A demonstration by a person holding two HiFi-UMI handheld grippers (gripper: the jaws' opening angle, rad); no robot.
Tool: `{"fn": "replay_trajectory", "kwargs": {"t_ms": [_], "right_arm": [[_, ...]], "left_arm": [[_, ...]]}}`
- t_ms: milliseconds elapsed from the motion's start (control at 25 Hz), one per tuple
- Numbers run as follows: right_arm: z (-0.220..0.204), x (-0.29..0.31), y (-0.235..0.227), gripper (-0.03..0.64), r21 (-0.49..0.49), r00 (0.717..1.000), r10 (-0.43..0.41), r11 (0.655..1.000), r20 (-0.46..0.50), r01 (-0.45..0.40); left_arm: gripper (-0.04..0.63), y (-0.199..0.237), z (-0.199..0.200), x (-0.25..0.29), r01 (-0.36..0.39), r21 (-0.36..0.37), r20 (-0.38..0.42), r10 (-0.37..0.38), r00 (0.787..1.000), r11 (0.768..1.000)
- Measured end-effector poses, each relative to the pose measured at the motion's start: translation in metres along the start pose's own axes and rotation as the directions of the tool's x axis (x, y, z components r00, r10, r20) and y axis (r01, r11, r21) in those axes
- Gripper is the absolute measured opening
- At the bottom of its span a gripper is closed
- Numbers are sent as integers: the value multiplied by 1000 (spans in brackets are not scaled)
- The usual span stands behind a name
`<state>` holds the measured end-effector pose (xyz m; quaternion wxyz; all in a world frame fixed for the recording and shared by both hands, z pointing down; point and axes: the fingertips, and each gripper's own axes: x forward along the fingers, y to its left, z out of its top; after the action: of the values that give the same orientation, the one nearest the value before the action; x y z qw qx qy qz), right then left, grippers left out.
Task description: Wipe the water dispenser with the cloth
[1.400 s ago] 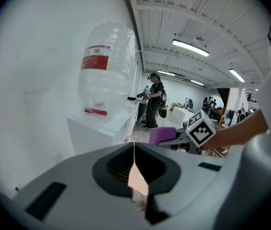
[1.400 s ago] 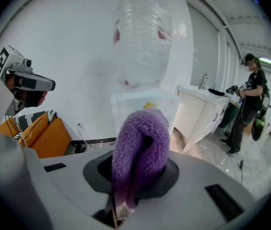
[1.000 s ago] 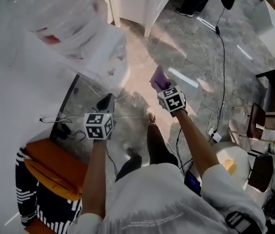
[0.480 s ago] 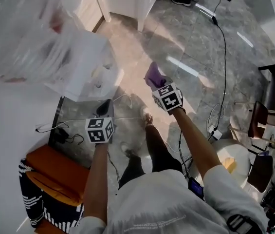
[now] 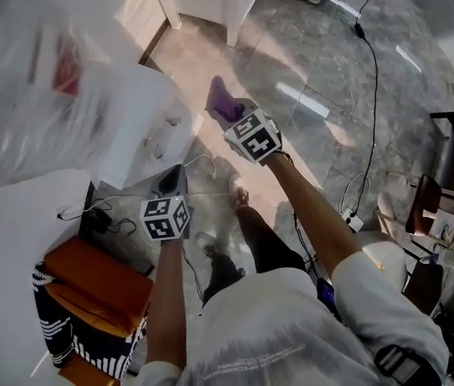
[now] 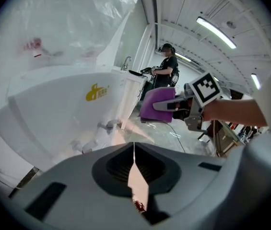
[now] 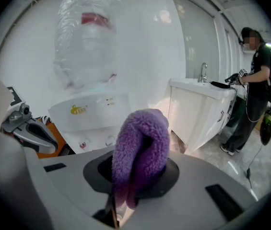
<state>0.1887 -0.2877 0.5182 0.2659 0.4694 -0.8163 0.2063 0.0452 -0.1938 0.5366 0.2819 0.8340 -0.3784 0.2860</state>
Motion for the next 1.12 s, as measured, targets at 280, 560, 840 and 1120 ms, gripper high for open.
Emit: {"fn": "replay_trajectory", "kwargs": {"t_ms": [280,560,840,1120], "right_arm": [[52,41,18,63,-121,992,125,985,22,-122],[45,92,29,63,-218,982,158,959,-107,-178],[-4,140,23,63,-199,957,156,958,-243,-207],[-57,194,15,63,-88,939,170,975,-300,-205]], "left_arm": [[17,4,-2,2,-37,-34,-24,37,999,999],[17,24,-8,-3,-75,-65,-44,72,996,995],[18,21,-29,2,-41,-66,-93,35,995,997],[18,16,-65,20,-2,-86,-155,-11,988,996]]}}
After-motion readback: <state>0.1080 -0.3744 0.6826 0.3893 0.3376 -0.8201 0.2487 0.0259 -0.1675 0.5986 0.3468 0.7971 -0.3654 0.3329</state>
